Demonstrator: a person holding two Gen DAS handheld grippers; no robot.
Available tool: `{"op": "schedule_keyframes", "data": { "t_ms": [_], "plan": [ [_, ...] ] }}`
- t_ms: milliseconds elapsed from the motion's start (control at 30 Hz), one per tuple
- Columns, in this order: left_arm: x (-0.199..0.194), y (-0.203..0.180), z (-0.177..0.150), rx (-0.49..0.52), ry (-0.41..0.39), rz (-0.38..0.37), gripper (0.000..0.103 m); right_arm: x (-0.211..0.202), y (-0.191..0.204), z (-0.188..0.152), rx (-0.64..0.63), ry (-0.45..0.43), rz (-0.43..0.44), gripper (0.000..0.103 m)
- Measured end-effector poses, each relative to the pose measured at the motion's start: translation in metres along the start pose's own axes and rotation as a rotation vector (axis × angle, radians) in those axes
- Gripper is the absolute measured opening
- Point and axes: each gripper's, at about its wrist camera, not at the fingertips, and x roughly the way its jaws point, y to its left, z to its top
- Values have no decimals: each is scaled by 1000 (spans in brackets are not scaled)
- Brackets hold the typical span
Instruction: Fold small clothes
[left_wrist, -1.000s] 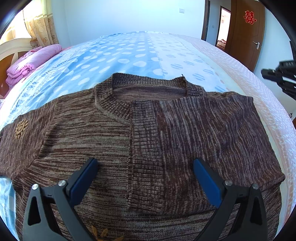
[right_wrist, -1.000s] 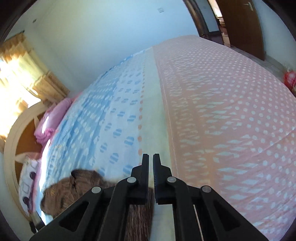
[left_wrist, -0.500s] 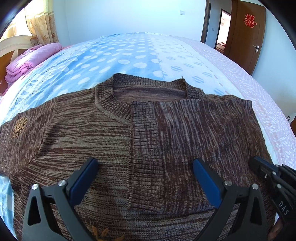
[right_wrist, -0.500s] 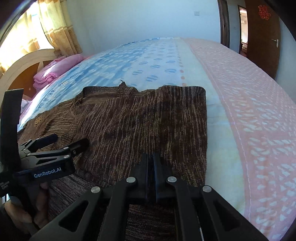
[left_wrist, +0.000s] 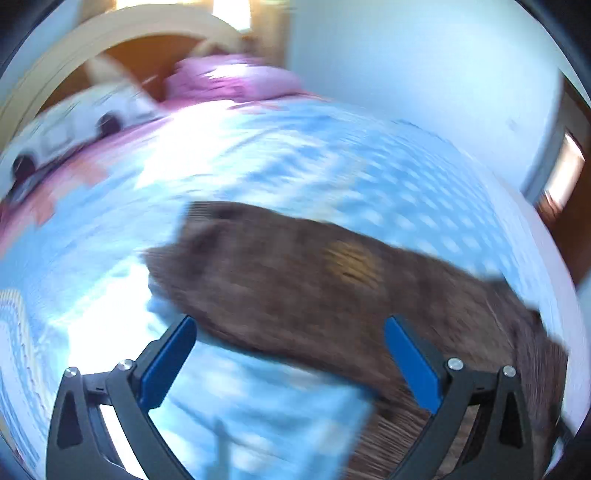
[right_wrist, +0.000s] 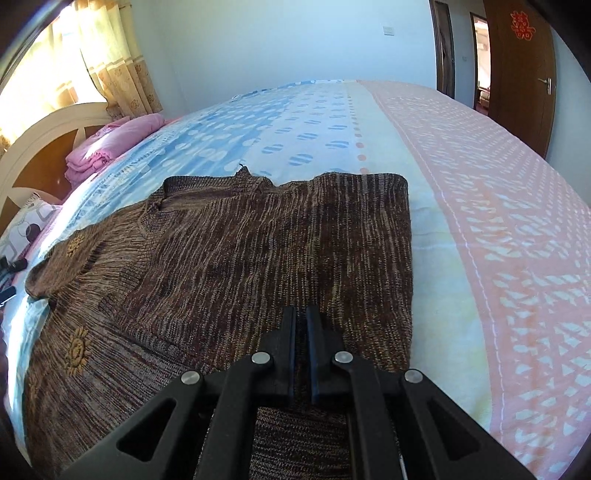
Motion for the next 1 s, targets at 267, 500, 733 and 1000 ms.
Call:
{"op": "schedule_keyframes", "data": {
  "t_ms": [267, 500, 733, 1000],
  "plan": [
    [61, 76, 26, -307, 141, -133, 71, 1, 2, 0, -14, -2, -15, 5],
    [74, 73, 30, -356, 76, -163, 45, 2, 7, 0, -36, -4, -40, 5],
    [79, 57, 35, -263, 58, -125, 11, 2, 7, 0, -34, -7, -38, 5],
    [-6, -87, 27, 164, -162, -240, 11, 1, 6, -1, -26, -11, -29, 5]
  ]
}}
